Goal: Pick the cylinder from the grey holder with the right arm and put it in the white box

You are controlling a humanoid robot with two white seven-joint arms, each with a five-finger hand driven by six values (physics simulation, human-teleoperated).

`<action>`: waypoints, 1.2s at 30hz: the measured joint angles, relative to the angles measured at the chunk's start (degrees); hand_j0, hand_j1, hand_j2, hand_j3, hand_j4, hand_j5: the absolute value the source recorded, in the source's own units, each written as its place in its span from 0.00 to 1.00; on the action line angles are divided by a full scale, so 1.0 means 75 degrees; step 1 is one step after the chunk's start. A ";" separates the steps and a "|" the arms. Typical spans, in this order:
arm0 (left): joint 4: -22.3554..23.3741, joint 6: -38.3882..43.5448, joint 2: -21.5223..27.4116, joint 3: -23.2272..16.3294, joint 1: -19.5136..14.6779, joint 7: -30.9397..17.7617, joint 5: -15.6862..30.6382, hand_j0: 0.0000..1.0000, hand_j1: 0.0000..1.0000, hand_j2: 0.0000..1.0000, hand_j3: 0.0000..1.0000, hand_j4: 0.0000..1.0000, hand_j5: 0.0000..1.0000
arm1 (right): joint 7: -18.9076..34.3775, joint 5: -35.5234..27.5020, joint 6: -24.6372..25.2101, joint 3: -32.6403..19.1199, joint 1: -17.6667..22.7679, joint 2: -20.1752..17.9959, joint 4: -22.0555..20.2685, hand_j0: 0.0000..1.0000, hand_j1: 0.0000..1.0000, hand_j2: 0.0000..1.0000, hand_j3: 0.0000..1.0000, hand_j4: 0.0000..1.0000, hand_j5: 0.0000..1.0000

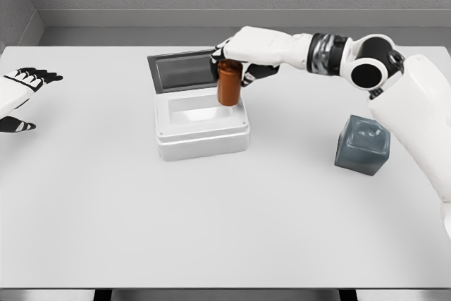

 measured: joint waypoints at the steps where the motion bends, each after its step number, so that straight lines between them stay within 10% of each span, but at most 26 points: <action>1: 0.0000 0.0000 -0.0001 0.0000 0.0000 0.0000 0.0000 1.00 1.00 1.00 1.00 1.00 1.00 | -0.0004 -0.0020 0.0013 0.0007 0.0000 0.0024 0.0033 0.81 0.81 0.81 0.81 0.81 0.81; 3: 0.0000 0.0000 -0.0001 -0.0001 0.0000 0.0000 0.0000 1.00 1.00 1.00 1.00 1.00 1.00 | -0.0015 -0.0145 0.0169 0.0006 0.0000 0.0055 0.0046 0.98 0.98 0.98 0.98 0.98 0.98; 14: 0.0000 0.0000 -0.0002 0.0003 -0.0012 0.0000 0.0001 1.00 1.00 1.00 1.00 1.00 1.00 | 0.0004 -0.0095 0.0336 -0.0006 0.0035 0.0024 -0.0179 1.00 1.00 1.00 1.00 1.00 1.00; 23: -0.0003 0.0000 -0.0483 -0.0030 -0.0785 0.0002 0.0000 1.00 1.00 1.00 1.00 1.00 1.00 | 0.0001 -0.0520 -0.0290 -0.2100 0.1968 -0.2424 -0.2639 1.00 1.00 1.00 1.00 1.00 1.00; 36: 0.0805 -0.0001 -0.1997 -0.1161 -0.2590 -0.0213 -0.0467 1.00 1.00 1.00 1.00 1.00 1.00 | 0.0001 -0.1105 -0.0846 -0.2938 0.2730 -0.3969 -0.2871 1.00 1.00 1.00 1.00 1.00 1.00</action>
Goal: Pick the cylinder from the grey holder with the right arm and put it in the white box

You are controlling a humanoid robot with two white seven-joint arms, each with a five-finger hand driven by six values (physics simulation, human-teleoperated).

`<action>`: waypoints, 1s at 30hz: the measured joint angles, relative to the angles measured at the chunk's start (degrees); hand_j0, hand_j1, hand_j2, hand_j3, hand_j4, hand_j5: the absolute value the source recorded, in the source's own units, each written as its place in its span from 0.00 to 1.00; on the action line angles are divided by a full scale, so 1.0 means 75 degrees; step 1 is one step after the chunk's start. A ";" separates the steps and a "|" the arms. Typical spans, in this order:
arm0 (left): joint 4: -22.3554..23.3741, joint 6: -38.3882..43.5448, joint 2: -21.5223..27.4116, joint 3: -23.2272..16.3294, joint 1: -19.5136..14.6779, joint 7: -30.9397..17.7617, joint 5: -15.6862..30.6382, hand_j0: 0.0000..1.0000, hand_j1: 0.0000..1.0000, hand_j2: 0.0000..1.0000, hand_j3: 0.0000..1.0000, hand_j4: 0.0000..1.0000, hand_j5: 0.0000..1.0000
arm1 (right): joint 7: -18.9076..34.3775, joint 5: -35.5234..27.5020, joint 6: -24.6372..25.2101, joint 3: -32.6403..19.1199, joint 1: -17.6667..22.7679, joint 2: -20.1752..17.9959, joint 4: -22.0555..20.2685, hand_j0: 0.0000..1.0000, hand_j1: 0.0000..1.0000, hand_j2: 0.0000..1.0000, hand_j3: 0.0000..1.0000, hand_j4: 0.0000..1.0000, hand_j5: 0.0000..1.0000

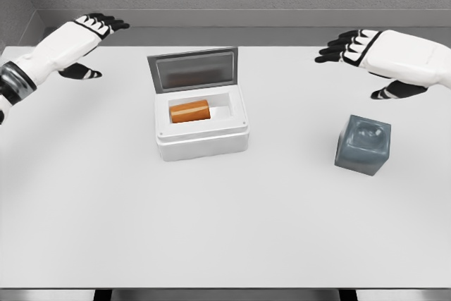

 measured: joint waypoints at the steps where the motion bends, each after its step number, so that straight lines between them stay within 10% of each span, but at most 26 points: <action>1: 0.0071 0.0000 -0.0098 -0.0064 -0.0023 -0.0050 -0.0019 1.00 1.00 1.00 1.00 1.00 1.00 | 0.0000 -0.0004 -0.0003 -0.0004 0.0035 -0.0019 -0.0003 1.00 1.00 1.00 1.00 1.00 1.00; 30: 0.0180 -0.0002 -0.0461 -0.1059 -0.0211 -0.0183 -0.0103 1.00 1.00 1.00 1.00 1.00 1.00 | 0.0000 -0.0013 -0.0008 -0.0018 0.0059 0.0147 -0.0092 1.00 1.00 1.00 1.00 1.00 1.00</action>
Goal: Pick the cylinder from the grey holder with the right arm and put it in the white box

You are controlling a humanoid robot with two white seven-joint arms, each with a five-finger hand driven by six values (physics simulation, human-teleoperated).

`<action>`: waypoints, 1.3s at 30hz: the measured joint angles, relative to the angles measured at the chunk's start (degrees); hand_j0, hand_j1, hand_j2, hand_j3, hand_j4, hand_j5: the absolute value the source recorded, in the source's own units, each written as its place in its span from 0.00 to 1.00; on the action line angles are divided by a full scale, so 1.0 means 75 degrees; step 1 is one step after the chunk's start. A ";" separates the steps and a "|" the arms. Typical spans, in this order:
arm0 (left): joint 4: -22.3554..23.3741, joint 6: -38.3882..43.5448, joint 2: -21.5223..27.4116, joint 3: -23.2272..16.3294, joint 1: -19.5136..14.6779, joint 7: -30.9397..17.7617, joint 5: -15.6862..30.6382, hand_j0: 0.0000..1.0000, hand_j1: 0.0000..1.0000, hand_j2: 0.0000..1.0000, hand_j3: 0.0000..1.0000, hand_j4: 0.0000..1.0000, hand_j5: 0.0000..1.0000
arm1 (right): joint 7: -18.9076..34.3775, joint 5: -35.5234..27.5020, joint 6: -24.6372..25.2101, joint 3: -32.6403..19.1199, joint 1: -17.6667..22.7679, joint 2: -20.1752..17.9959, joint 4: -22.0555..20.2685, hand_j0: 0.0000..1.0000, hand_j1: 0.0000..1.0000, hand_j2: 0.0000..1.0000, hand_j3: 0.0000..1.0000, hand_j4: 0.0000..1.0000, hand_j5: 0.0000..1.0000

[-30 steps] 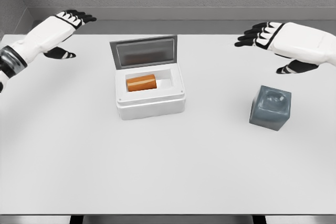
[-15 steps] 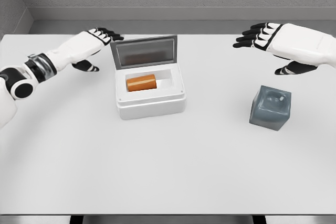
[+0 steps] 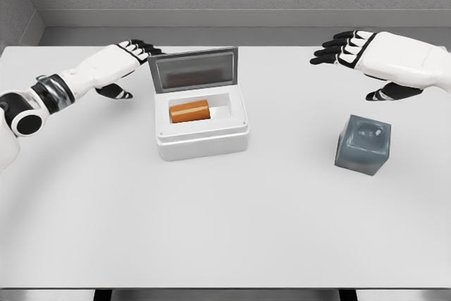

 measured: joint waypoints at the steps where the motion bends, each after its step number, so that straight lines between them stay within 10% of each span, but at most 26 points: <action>1: -0.0036 0.0000 0.0014 0.0000 0.0023 -0.0001 -0.0001 1.00 1.00 1.00 1.00 1.00 1.00 | 0.0000 0.0000 0.0000 0.0002 0.0000 0.0002 -0.0003 1.00 1.00 1.00 1.00 1.00 1.00; 39: -0.1988 0.0000 0.1044 0.0400 0.0914 0.0007 0.0069 1.00 1.00 1.00 1.00 1.00 1.00 | 0.0000 0.0001 0.0000 0.0037 -0.0023 0.0124 -0.0042 1.00 1.00 1.00 1.00 1.00 1.00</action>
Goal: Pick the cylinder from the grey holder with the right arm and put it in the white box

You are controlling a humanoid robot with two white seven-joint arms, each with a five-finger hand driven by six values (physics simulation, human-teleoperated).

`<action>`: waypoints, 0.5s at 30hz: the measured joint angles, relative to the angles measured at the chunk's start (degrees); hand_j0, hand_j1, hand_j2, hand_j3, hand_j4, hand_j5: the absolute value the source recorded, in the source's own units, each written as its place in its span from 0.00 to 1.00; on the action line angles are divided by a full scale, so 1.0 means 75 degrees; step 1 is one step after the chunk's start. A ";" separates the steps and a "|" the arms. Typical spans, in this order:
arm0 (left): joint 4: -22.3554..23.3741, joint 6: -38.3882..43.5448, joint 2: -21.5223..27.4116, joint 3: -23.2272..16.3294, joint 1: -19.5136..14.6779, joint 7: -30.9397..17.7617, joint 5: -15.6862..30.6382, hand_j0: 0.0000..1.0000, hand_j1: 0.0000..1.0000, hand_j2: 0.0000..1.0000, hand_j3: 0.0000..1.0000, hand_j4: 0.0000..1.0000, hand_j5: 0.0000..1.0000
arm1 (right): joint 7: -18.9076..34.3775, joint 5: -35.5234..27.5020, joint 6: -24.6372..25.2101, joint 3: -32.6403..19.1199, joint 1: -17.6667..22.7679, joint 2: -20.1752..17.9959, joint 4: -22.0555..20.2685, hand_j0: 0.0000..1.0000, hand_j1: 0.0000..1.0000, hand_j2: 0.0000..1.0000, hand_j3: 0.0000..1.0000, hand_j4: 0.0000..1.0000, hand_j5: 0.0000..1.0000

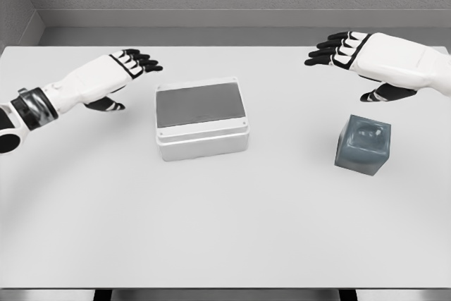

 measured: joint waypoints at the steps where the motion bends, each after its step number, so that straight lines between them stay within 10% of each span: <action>1: 0.0084 0.0000 0.0010 0.0041 -0.0012 0.0004 0.0033 1.00 1.00 1.00 1.00 1.00 1.00 | 0.0000 0.0001 0.0000 -0.0001 0.0012 0.0000 -0.0001 1.00 1.00 1.00 1.00 1.00 1.00; 15: 0.0501 0.0000 0.1313 0.1308 0.1148 -0.0024 0.1072 1.00 1.00 1.00 1.00 1.00 1.00 | 0.0000 0.0003 0.0000 0.0002 0.0012 0.0000 -0.0003 1.00 1.00 1.00 1.00 1.00 1.00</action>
